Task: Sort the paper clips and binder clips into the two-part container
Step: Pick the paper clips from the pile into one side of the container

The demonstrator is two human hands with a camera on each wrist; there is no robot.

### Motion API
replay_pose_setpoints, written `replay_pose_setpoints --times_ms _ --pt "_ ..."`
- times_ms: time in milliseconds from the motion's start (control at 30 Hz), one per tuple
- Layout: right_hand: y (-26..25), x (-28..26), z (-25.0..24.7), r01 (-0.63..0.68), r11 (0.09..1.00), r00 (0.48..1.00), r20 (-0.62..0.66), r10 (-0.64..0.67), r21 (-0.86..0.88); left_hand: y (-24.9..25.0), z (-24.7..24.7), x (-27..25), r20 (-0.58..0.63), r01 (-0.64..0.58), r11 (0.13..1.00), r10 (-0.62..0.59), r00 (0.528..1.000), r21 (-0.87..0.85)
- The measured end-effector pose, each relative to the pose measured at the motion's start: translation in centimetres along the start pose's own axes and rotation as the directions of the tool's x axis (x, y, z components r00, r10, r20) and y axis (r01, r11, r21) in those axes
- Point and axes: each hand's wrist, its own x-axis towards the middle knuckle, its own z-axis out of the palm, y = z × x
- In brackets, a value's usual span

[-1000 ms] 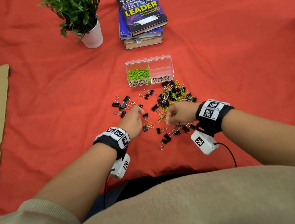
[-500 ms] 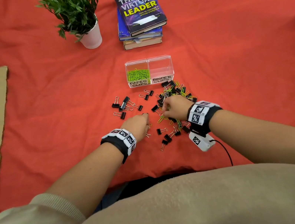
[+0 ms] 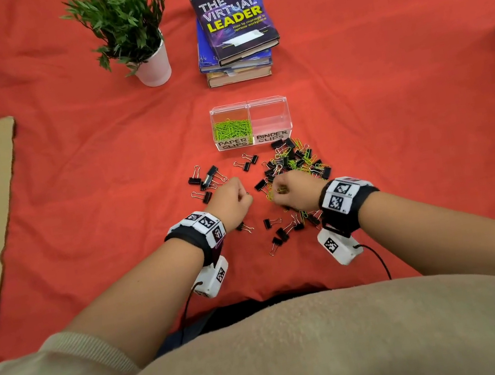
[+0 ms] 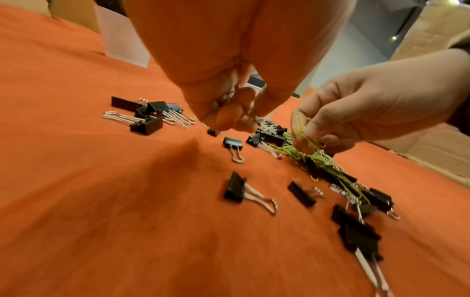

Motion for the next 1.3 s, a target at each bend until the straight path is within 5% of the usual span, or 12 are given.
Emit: replay_pose_setpoints --times_ms 100,300,433,533,800,1000,1167,1300 --pt "1.0 -0.5 -1.7 -0.069 0.958 0.997 -0.001 0.072 0.277 0.5 -0.1 0.4 0.019 0.019 0.995 -0.017 1.0 -0.095" --pt "2.7 -1.9 -3.9 -0.084 0.722 0.994 0.005 0.111 0.687 1.6 1.3 1.3 0.103 0.08 0.971 -0.058 0.993 -0.226" --pt "3.5 -2.4 -3.9 -0.158 0.512 0.983 0.082 0.167 0.844 3.6 2.6 1.2 0.132 0.003 0.995 0.009 0.991 -0.095" --pt "3.5 -3.0 -3.8 -0.212 0.443 0.975 0.156 0.16 0.871 4.6 3.9 1.3 0.093 -0.084 0.996 0.081 0.992 0.03" --pt "3.8 -2.8 -2.7 -0.263 0.616 0.963 0.161 0.217 0.742 3.3 4.1 1.4 0.099 -0.107 0.974 0.088 0.991 0.2" --pt "4.3 -2.5 -1.9 -0.223 0.89 0.973 0.039 0.227 0.399 1.0 1.6 1.0 0.141 -0.053 0.972 0.021 0.99 0.23" --pt "3.8 -2.1 -1.4 -0.225 0.878 0.969 0.008 0.245 0.423 2.0 1.9 0.9 0.09 -0.074 0.976 0.057 0.994 0.206" --pt "3.8 -1.9 -1.3 -0.214 0.949 0.964 -0.104 0.243 0.233 3.9 3.3 1.4 0.013 -0.107 0.962 0.107 0.994 0.25"
